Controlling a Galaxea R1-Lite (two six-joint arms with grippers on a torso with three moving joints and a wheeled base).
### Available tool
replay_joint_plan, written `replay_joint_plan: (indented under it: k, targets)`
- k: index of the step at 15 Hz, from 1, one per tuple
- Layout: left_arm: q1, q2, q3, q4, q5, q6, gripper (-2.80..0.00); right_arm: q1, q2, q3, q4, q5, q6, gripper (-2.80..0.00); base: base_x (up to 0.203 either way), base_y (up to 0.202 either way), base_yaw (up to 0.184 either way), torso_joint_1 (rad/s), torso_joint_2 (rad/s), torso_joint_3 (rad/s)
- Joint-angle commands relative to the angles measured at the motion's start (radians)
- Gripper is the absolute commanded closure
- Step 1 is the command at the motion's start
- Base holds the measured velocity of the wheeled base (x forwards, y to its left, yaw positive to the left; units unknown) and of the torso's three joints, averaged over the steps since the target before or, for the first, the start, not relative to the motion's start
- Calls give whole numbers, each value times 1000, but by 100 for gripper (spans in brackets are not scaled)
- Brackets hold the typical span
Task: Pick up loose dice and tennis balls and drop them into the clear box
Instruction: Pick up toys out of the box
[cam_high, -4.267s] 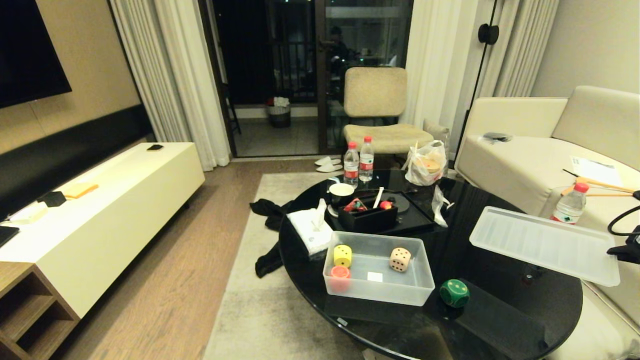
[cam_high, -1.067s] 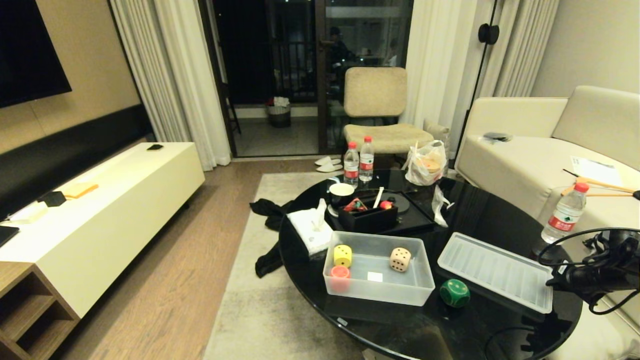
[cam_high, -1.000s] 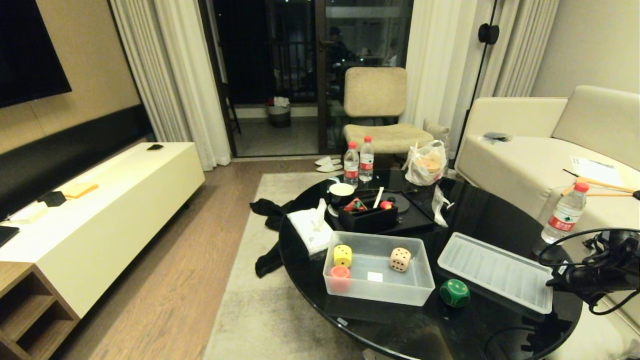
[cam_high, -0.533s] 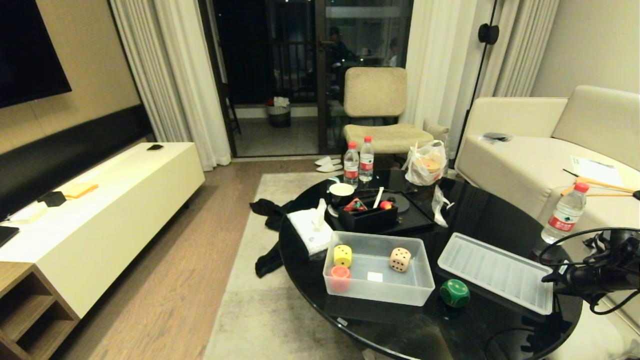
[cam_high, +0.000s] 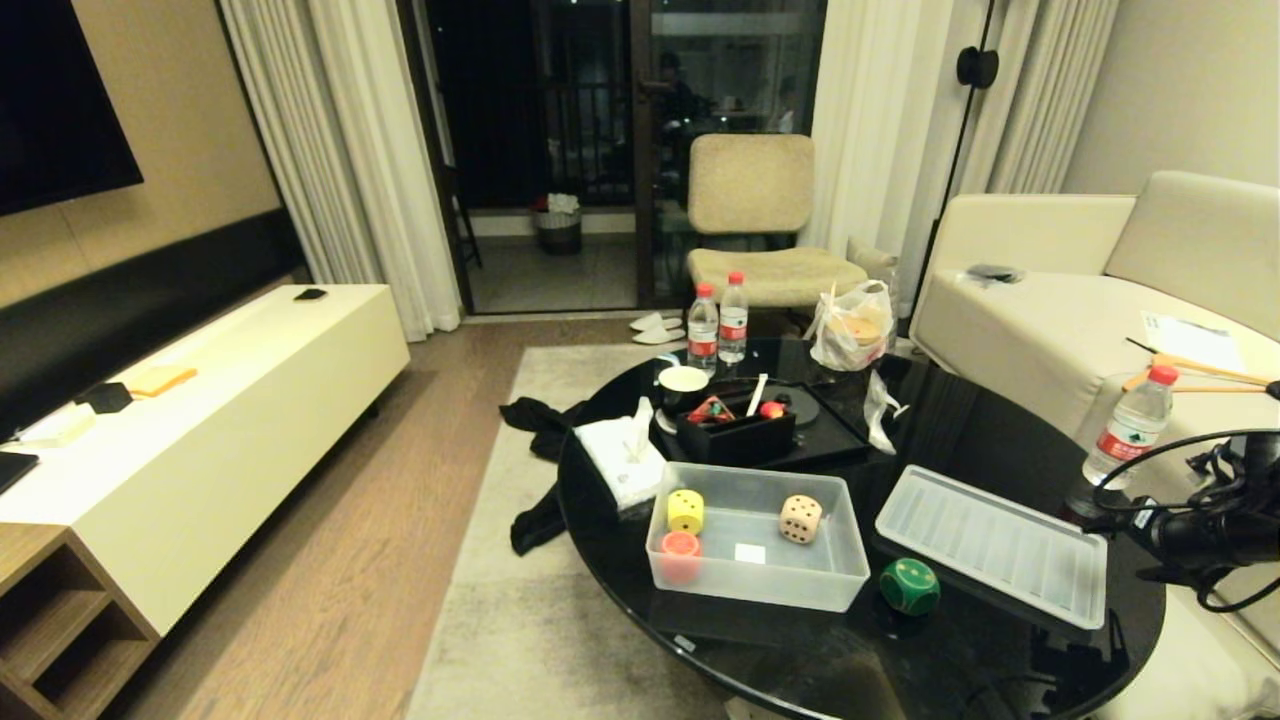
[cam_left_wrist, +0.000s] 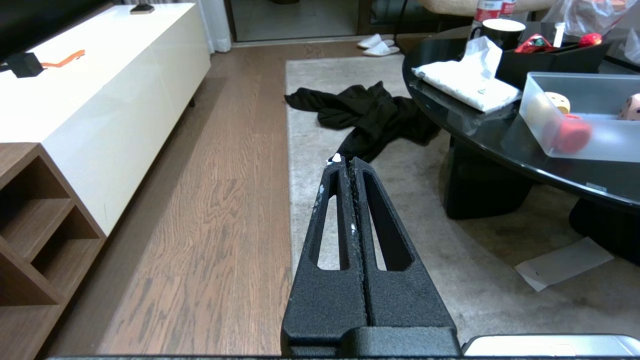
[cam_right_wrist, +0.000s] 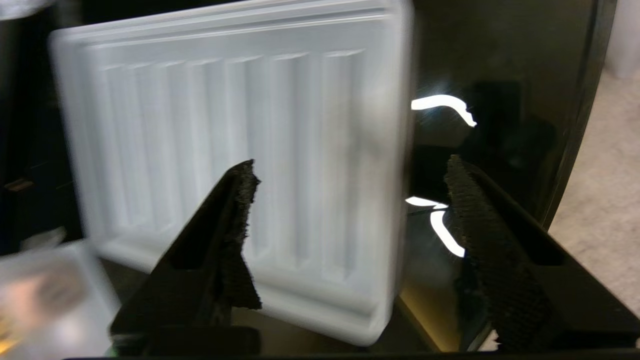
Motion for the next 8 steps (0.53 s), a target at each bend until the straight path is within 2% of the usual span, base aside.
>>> replay_joint_plan:
  k: [1, 5, 8]
  targets:
    - [0, 0, 2, -1, 0, 0, 0, 0, -187, 57, 26, 55, -3, 0, 0, 0, 0, 0, 0, 0]
    - [0, 0, 2, -1, 0, 0, 0, 33, -426, 94, 150, 130, -38, 0, 0, 0, 0, 0, 0, 0]
    - [0, 0, 2, -1, 0, 0, 0, 127, -537, 92, 242, 133, -94, 0, 0, 0, 0, 0, 0, 0]
